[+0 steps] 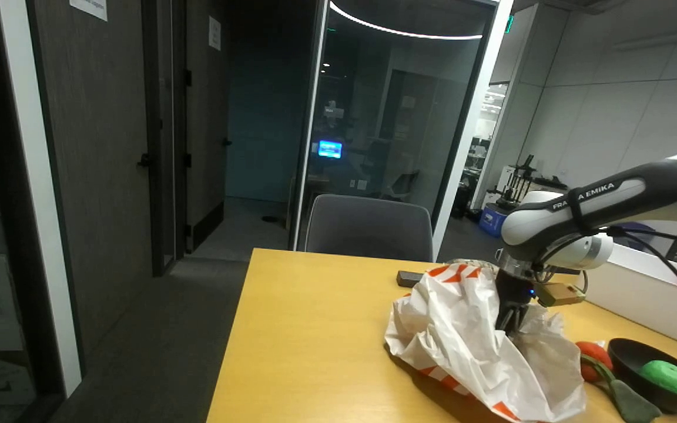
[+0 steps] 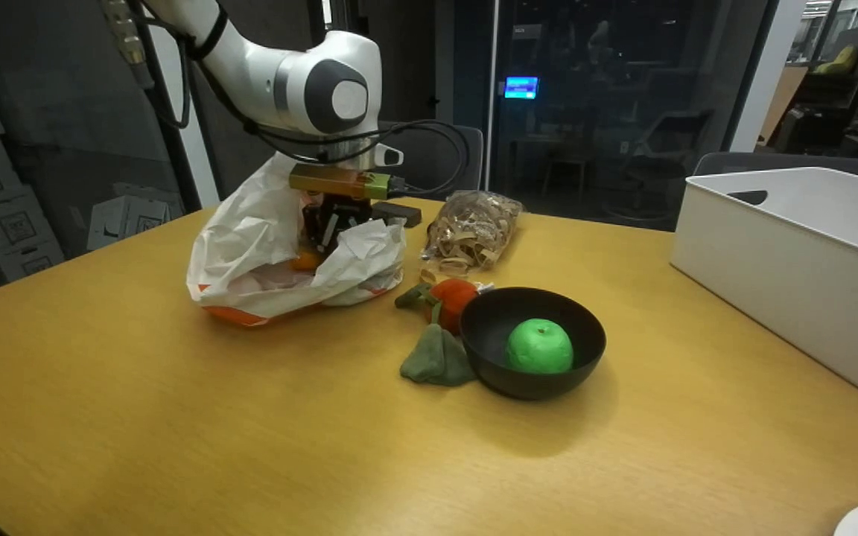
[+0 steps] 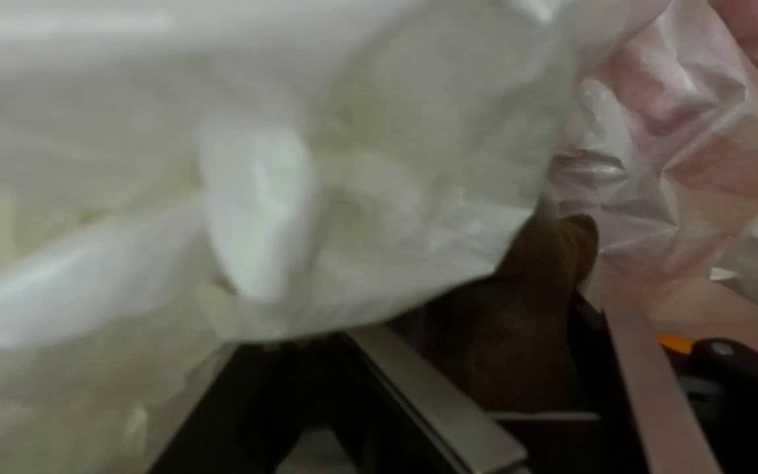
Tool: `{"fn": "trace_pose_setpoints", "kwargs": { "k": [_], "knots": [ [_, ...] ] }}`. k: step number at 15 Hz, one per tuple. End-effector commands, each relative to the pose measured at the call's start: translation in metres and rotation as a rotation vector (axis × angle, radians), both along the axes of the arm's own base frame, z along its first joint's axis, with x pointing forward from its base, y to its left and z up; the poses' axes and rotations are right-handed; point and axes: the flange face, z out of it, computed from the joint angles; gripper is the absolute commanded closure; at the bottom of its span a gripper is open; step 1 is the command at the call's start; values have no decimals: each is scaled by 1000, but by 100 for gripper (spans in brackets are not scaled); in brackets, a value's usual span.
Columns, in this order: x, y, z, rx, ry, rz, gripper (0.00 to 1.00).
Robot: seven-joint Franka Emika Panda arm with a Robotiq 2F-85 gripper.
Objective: Remove the contents in the plastic bag
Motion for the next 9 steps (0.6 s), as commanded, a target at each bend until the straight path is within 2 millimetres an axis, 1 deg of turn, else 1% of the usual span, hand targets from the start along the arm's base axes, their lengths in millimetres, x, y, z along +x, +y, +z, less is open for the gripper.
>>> {"fn": "trace_pose_setpoints", "kwargs": {
  "k": [1,3,4,7,8,9],
  "knots": [
    [7,0,5,13,-6,-4,72],
    [7,0,5,21,8,-15,86],
    [6,-1,6,30,21,-22,95],
    [1,1,17,59,55,-31,98],
    [-2,3,25,60,57,-29,95],
    [-4,6,34,59,62,-21,95]
  ]
}}
